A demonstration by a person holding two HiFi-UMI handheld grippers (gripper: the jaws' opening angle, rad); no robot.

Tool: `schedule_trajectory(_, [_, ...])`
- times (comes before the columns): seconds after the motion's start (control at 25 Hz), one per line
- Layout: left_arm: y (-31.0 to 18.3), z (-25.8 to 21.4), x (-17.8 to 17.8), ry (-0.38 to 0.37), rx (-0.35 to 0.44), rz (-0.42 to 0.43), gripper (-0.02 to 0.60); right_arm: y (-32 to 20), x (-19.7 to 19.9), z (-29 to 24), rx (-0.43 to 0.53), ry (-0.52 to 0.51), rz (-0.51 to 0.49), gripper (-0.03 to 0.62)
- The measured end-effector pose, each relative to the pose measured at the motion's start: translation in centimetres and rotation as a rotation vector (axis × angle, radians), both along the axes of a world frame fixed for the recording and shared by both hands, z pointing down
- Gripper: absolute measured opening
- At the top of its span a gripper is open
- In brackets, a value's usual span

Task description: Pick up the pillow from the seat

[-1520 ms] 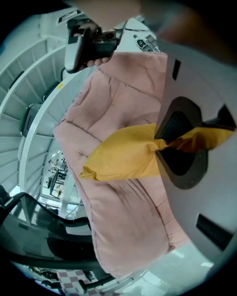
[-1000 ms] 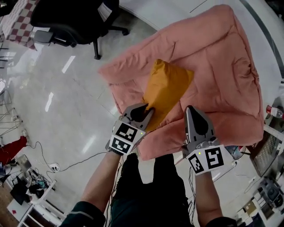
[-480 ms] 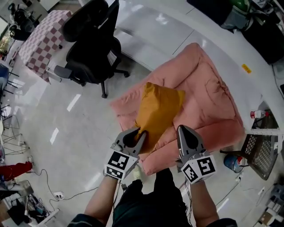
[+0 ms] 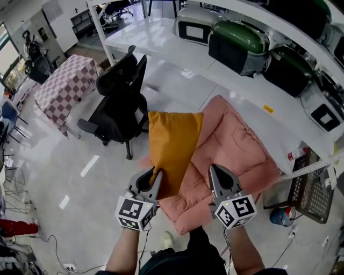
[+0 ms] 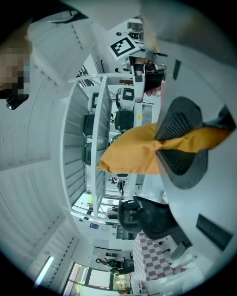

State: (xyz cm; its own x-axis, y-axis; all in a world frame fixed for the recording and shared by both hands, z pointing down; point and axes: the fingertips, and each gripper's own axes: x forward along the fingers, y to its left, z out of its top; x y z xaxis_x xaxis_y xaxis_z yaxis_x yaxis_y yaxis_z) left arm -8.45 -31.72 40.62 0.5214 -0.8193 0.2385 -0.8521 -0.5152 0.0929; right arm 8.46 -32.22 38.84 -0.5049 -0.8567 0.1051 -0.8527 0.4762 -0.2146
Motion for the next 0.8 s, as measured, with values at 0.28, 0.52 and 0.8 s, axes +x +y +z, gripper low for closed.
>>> schedule_trajectory(0.28, [0.7,-6.6,-2.5,0.035,0.113,-0.033,0.058,0.4,-1.3,-5.2,0.063,0.007,0.015,0.003])
schedule_trajectory(0.52, [2.0,-11.4,-4.9,0.078,0.17,-0.067,0.058,1.3,-3.1,-10.2,0.141,0.018,0.013,0.003])
schedule_trajectory(0.8, [3.4,-15.7,-6.9,0.113,0.238,-0.088,0.058,2.0,-3.9,-14.6,0.219,0.022,0.018,0.002])
